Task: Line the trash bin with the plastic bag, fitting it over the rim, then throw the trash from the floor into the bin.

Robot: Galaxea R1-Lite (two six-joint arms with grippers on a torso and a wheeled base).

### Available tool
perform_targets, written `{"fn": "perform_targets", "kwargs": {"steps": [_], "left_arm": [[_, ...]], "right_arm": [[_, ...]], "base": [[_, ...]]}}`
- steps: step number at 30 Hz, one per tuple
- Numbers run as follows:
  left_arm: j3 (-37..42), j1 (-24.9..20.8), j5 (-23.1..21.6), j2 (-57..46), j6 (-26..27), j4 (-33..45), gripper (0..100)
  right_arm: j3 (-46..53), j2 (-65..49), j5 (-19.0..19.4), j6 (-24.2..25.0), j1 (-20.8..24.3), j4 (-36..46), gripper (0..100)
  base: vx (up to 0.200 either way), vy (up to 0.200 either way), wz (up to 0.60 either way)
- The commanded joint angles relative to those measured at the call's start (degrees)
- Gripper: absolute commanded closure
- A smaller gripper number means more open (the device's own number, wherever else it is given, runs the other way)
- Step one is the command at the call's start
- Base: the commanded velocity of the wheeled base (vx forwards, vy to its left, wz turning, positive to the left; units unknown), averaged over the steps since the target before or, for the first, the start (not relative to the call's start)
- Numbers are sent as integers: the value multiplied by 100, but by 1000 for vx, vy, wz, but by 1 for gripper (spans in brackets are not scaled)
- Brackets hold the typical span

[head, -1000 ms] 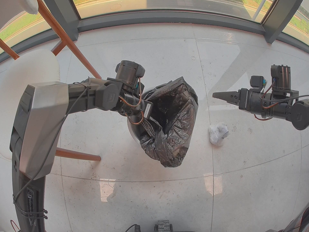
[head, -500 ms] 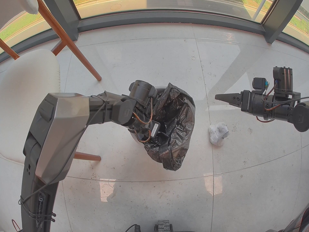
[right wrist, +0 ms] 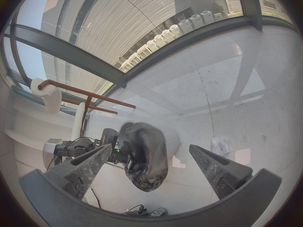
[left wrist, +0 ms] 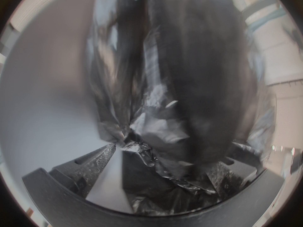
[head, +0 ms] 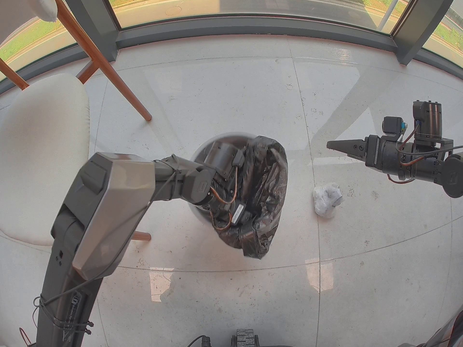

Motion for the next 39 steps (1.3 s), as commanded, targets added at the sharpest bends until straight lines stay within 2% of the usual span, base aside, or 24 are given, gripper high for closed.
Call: {"fn": "perform_targets", "kwargs": {"steps": [1,7,17,25,33,39], "left_arm": [[-34,11,30,159,98,-162,0],[-34,2,4,150,116,-909,0],[-34,11,-145,18,142,-1023,0],[-34,-16,-145,-87,353,-1973,0],[-34,-235,-110,-703,362,-1797,0],[-34,-235,-84,-1458,371,-944,0]], "right_arm": [[60,-38,6,-5,-36,5,0],[69,-38,6,-5,-27,5,0],[87,-38,6,-14,-1,5,0],[289,-152,6,-14,-45,5,0],[377,-196,6,-23,-88,5,0],[491,-302,-3,-23,-115,5,0]], "base": [[0,0,0],[0,0,0],[0,0,0],[0,0,0],[0,0,0],[0,0,0]]}}
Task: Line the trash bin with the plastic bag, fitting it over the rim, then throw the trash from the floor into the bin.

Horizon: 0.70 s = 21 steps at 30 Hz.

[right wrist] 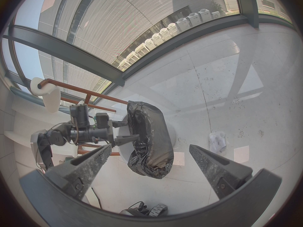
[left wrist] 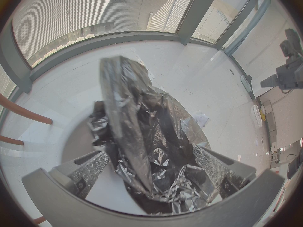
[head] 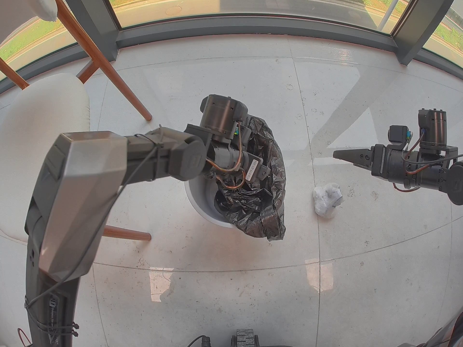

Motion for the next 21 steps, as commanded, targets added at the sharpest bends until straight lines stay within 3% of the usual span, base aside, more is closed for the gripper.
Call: {"fn": "perform_targets", "kwargs": {"steps": [1,8,11,12,14,17,21], "left_arm": [[1,-4,21,-736,6,414,0],[1,23,65,-1439,15,1636,0],[1,23,206,-1782,6,2708,0],[1,14,302,-1966,-20,3420,0],[1,5,337,-2063,-55,3877,0],[1,5,408,-2221,-407,5512,0],[1,14,399,-2274,-820,6575,0]], "right_arm": [[126,-134,-3,2,-8,-4,0],[416,-301,-12,2,-69,-4,0],[592,-407,-21,2,-113,-4,0],[688,-486,-21,2,-139,-4,0],[768,-547,-21,2,-166,5,0],[1128,-767,-12,2,-210,-4,0],[1348,-908,-12,-7,-219,5,0]], "base": [[0,0,0],[0,0,0],[0,0,0],[0,0,0],[0,0,0],[0,0,0],[0,0,0]]}}
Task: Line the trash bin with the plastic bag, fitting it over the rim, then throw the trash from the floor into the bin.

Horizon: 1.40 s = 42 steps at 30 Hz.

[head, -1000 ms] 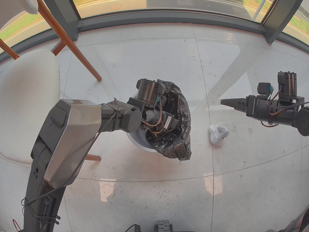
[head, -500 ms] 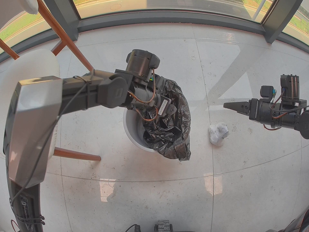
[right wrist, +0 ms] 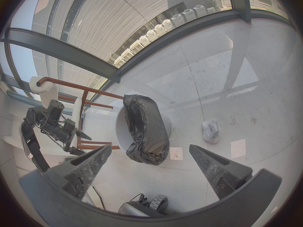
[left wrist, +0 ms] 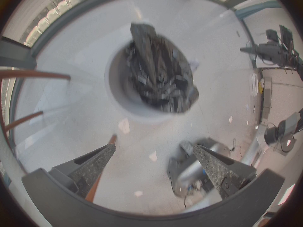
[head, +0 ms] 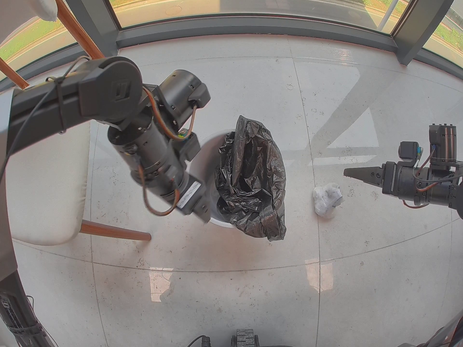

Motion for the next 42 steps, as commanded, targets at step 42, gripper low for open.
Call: {"fn": "perform_targets", "kwargs": {"steps": [42], "left_arm": [[1,-1439,103,-1354,-3363,2888,0]], "right_arm": [[1349,-660,14,-16,-75,-230,0]], "base": [[100,0,0]]}}
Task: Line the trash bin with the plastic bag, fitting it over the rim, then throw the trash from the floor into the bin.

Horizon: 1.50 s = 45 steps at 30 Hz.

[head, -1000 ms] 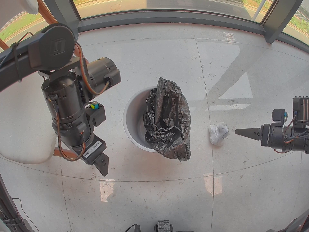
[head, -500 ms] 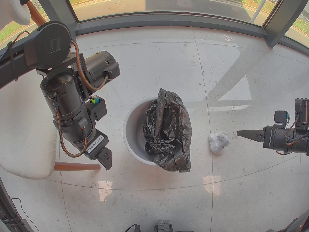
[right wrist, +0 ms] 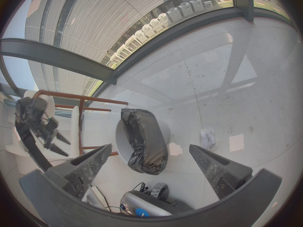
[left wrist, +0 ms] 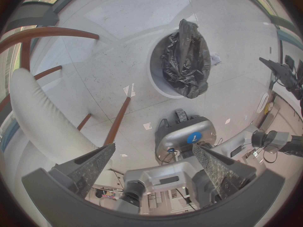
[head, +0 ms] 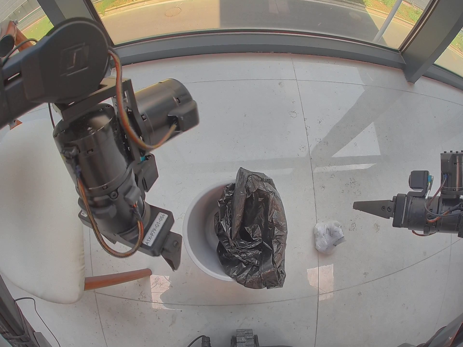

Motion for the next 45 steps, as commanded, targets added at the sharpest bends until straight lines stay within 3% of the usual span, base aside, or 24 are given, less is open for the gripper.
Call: {"fn": "perform_targets", "kwargs": {"steps": [1,4,7,8,10,11,12,14,15,16,17,24,26,30,32,36,42,45], "left_arm": [[1,-834,-7,-733,-662,208,0],[1,-1467,-25,-1937,-978,173,0],[35,-1757,-60,-2684,-978,129,0],[1872,-1994,-60,-3264,-908,-381,0],[3260,-2231,-60,-3624,-864,-1594,0],[3260,-2231,-60,-3624,-864,-1594,0],[5044,-2363,-42,-3985,-802,-4186,0],[6495,-2319,19,-4081,-767,-6911,0],[6582,-2310,19,-4081,-767,-7087,0],[7435,-2258,19,-4029,-776,-8792,0],[7611,-2249,19,-3967,-767,-9117,0],[6486,-2249,-77,-3862,-864,-8467,0],[6055,-2258,-341,-3528,-1093,-8880,0],[6064,-2284,-693,-3413,-1989,-10453,0],[6011,-2275,-684,-3317,-2270,-10655,0],[5791,-2231,-649,-3053,-2314,-10708,0],[5580,-1722,-1027,-2860,-2552,-10725,0],[5449,-1291,-1448,-2825,-2613,-10725,0]], "right_arm": [[136,47,-3,10,0,-199,0],[189,55,-3,10,26,-313,0],[224,55,-3,10,26,-322,0],[224,55,-3,10,26,-322,0],[224,55,-3,10,17,-322,0],[224,55,-3,10,17,-322,0],[250,38,-3,10,8,-322,0],[347,29,6,10,8,-331,0],[356,20,-3,10,8,-331,0],[426,20,6,1,8,-331,0],[444,11,6,1,8,-331,0],[435,47,6,1,0,-331,0],[452,55,6,1,8,-331,0],[479,55,6,10,17,-331,0],[488,47,6,10,8,-322,0],[558,29,-3,10,0,-331,0],[725,-6,6,19,-9,-331,0],[822,-6,6,10,-9,-331,0]], "base": [[0,0,0],[0,0,0],[0,0,0],[0,0,0],[0,0,0],[0,0,0],[0,0,0],[0,0,0],[0,0,0],[0,0,0],[0,0,0],[0,0,0],[0,0,0],[0,0,0],[0,0,0],[0,0,0],[0,0,0],[0,0,0]]}}
